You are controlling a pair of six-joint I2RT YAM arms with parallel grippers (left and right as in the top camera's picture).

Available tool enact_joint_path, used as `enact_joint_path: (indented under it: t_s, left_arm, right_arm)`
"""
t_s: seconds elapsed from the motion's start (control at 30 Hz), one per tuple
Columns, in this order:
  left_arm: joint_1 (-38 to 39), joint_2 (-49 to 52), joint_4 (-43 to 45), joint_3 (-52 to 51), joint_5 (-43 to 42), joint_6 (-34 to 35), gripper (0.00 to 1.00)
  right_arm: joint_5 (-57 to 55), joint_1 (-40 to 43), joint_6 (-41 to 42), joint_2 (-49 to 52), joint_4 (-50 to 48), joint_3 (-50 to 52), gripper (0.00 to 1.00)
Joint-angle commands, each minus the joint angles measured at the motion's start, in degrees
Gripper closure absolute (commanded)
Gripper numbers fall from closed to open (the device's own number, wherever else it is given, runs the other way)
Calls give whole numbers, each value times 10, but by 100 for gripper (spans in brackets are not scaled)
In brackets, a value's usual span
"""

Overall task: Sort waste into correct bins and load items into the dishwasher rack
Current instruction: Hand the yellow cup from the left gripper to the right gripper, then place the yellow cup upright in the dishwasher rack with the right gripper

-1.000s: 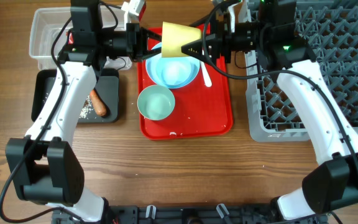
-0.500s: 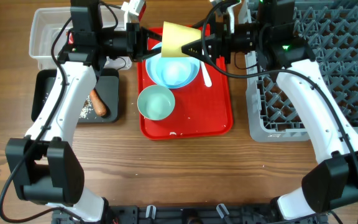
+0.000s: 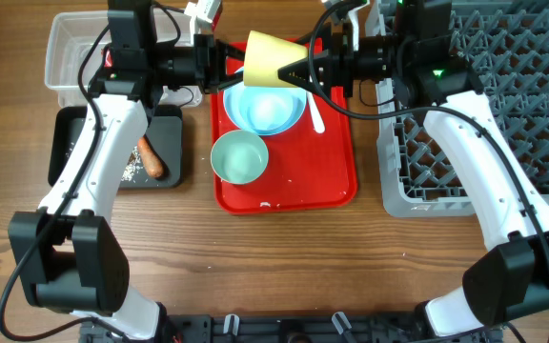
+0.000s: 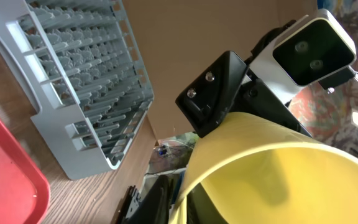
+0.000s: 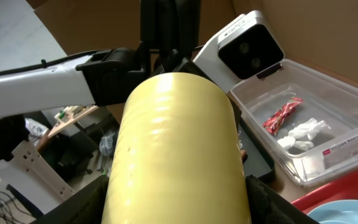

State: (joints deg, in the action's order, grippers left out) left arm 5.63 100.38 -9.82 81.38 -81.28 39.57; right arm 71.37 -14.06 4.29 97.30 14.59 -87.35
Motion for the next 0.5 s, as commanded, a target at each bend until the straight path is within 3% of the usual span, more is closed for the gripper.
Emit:
enact_joint_path:
  t_s: [0.0, 0.23, 0.37, 0.47]
  left_arm:
    - [0, -8, 2, 4, 10, -1, 89]
    - [0, -8, 2, 4, 18, -1, 88]
    - [0, -8, 2, 4, 35, -1, 86]
    - [0, -8, -3, 4, 64, -24, 84]
  right_arm:
    - [0, 15, 5, 7, 1, 7, 51]
    - [-21, 89, 17, 7, 51, 7, 52]
    - [-90, 140, 17, 6, 132, 7, 52]
    - [-196, 181, 17, -11, 250, -3, 52]
